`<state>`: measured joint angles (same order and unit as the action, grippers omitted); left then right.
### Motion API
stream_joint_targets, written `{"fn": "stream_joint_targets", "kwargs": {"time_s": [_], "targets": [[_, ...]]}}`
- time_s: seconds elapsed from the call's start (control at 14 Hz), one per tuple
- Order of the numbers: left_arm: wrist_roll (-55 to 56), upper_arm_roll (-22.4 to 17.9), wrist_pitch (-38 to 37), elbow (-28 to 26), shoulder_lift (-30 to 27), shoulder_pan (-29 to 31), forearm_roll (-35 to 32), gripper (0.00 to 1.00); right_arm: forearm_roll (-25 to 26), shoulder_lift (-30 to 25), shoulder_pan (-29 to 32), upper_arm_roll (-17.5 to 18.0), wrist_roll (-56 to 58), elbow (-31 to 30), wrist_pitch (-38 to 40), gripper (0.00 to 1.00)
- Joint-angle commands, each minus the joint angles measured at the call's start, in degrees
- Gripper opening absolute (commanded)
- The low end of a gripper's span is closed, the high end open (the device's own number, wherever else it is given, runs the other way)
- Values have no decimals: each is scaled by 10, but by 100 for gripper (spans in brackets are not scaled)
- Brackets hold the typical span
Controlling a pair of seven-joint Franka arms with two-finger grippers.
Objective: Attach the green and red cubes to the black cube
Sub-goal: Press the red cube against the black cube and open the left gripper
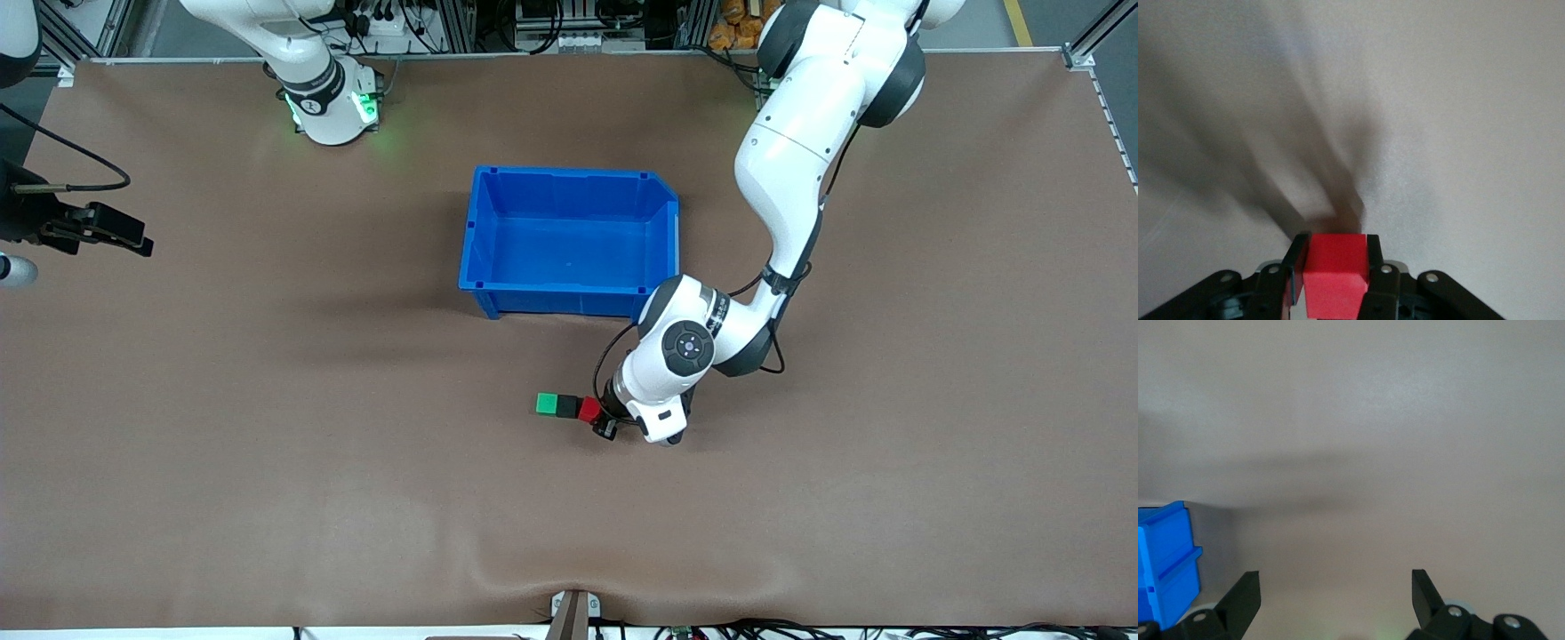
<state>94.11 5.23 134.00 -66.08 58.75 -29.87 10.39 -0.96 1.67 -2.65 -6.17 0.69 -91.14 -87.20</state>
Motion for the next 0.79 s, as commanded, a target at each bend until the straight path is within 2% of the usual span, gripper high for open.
{"fn": "stream_joint_targets", "kwargs": {"time_s": [0.0, 0.72], "targets": [[9, -10, -25, 12, 3, -9, 5, 0, -7, 1, -2, -2, -1, 5, 1, 100], [59, -5, -11, 12, 9, -10, 12, 1, -7, 1, -2, -2, -1, 5, 1, 100]]}}
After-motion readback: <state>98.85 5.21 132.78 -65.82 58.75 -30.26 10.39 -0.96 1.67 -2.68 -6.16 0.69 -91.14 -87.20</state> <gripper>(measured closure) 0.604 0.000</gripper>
